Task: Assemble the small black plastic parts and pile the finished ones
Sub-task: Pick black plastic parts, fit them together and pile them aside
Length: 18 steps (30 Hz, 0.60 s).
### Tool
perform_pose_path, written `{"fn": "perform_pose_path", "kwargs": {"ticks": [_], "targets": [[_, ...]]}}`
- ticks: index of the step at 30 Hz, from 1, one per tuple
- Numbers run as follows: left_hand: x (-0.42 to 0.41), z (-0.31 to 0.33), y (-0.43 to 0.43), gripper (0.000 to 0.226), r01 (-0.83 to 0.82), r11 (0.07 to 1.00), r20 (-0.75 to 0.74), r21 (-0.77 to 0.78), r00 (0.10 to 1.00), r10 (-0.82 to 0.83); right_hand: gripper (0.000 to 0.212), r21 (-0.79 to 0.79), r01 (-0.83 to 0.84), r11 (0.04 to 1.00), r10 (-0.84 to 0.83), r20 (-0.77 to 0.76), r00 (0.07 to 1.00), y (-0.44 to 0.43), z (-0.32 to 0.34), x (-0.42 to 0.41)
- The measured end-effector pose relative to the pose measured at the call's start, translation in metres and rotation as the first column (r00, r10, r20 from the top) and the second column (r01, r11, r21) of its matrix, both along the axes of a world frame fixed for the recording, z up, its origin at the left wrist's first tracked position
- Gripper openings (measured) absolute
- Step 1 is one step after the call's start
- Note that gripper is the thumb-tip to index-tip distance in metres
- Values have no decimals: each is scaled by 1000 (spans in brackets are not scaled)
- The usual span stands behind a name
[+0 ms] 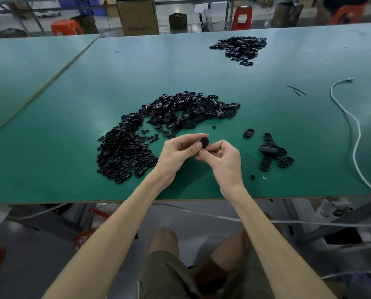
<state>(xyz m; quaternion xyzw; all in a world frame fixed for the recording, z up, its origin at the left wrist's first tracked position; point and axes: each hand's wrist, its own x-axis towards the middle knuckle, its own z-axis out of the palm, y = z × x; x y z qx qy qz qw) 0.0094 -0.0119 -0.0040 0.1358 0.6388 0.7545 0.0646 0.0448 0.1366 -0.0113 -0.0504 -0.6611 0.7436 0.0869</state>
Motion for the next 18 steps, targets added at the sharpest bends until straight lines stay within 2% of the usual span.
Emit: {"fn": "perform_pose_path", "kwargs": {"ticks": [4, 18], "targets": [[0, 0, 0, 25, -1, 1000, -1, -1, 1000, 1, 20, -11, -12, 1000, 12, 2, 1000, 0, 1, 0], [-1, -2, 1, 28, -3, 998, 10, -66, 1000, 4, 23, 138, 29, 990, -32, 22, 999, -4, 2, 2]]}}
